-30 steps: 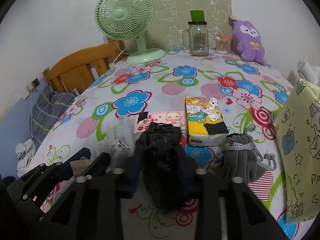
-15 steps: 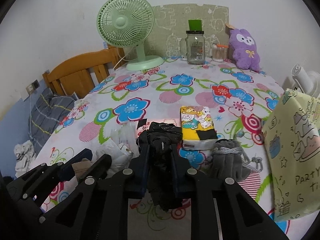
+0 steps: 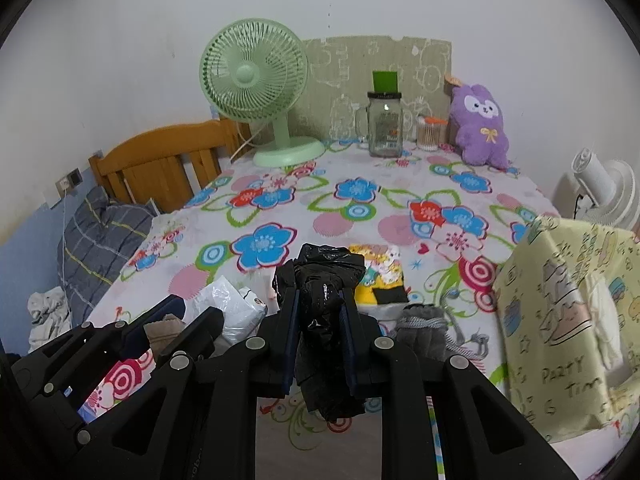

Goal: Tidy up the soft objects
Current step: 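Grasp the black plastic bag with the right gripper and lift it, then carry the black bag with the right gripper while the left carries the white plastic bag to the yellow-green box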

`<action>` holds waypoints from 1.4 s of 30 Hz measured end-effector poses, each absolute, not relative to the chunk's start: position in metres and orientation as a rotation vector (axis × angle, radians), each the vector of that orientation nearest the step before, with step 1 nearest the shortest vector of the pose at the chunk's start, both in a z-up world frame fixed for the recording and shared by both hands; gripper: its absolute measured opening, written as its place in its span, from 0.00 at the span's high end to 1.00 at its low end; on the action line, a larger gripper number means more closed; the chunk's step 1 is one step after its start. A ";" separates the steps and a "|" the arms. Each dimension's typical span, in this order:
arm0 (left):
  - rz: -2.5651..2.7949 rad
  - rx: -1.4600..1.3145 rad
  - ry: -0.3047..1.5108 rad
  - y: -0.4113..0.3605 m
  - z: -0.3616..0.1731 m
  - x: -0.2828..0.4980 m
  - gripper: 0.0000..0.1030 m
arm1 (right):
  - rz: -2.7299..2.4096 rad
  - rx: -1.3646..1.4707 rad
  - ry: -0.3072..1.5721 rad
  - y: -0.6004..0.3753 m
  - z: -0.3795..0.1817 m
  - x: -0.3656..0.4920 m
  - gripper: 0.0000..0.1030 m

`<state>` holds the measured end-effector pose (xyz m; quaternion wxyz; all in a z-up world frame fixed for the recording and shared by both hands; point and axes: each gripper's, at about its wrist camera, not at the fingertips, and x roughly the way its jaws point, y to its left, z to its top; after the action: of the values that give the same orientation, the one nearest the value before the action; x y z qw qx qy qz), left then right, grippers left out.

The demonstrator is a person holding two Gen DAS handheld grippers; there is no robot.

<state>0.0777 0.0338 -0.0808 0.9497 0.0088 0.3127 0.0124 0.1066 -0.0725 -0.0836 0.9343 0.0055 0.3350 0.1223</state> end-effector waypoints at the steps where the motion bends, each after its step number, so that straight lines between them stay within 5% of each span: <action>1: 0.024 0.020 0.630 0.032 -0.078 0.077 0.77 | 0.249 0.012 0.678 -0.074 -0.080 0.105 0.79; 42: -0.118 0.050 0.480 -0.046 -0.015 0.053 0.77 | 0.145 0.010 0.521 -0.150 -0.006 0.065 0.79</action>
<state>0.0526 -0.0464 -0.0152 0.9693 0.0249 0.2373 -0.0586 0.0655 -0.1504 -0.0062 0.9636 0.0048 0.2574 0.0715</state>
